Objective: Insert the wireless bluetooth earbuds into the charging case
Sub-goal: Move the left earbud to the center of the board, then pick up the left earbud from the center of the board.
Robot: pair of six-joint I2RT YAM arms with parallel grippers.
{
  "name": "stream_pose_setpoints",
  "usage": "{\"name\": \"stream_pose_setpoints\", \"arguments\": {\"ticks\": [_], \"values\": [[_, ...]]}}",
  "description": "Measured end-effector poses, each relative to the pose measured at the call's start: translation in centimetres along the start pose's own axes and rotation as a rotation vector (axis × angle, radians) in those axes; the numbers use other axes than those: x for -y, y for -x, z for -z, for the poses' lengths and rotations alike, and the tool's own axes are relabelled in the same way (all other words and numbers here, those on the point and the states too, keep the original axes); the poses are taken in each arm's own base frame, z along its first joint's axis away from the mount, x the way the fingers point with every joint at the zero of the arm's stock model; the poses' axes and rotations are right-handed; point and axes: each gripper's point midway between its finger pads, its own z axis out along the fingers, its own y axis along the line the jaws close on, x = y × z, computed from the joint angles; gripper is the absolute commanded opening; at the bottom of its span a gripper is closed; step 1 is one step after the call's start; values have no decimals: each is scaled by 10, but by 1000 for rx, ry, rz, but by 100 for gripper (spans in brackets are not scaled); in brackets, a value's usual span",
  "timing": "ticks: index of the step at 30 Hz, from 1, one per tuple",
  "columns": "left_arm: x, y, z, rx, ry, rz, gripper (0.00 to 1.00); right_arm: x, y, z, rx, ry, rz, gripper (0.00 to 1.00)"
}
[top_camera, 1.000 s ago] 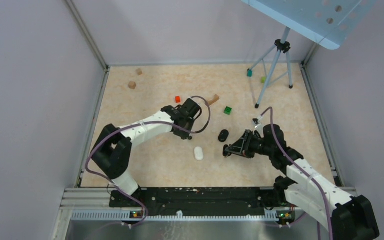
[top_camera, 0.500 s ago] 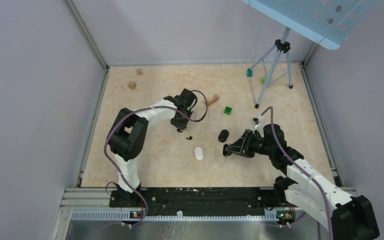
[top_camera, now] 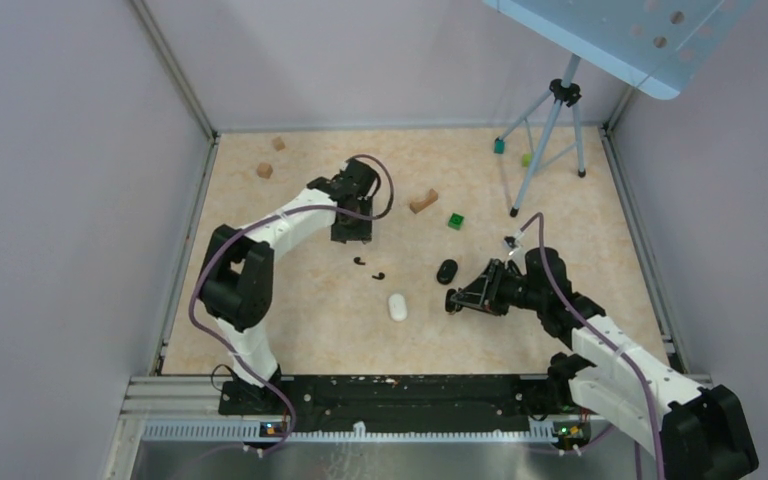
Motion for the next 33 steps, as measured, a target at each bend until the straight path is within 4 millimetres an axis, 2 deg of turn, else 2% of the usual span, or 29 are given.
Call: {"name": "stream_pose_setpoints", "arguments": {"ticks": [3, 5, 9, 13, 24, 33], "values": [[-8, -6, 13, 8, 20, 178, 53, 1, 0, -2, -5, -1, -2, 0], [-10, -17, 17, -5, 23, 279, 54, 2, 0, -3, -9, -2, -4, 0], [-6, -38, 12, -64, 27, 433, 55, 2, -1, -4, -14, -2, -3, 0], [-1, -40, 12, -80, 29, 554, 51, -1, 2, -3, -9, 5, 2, 0], [-5, -57, -20, -151, 139, 668, 45, -3, 3, -3, -7, 9, 5, 0], [-3, -41, -23, -116, 142, 692, 38, -3, 3, -3, -7, 9, 5, 0]]}}
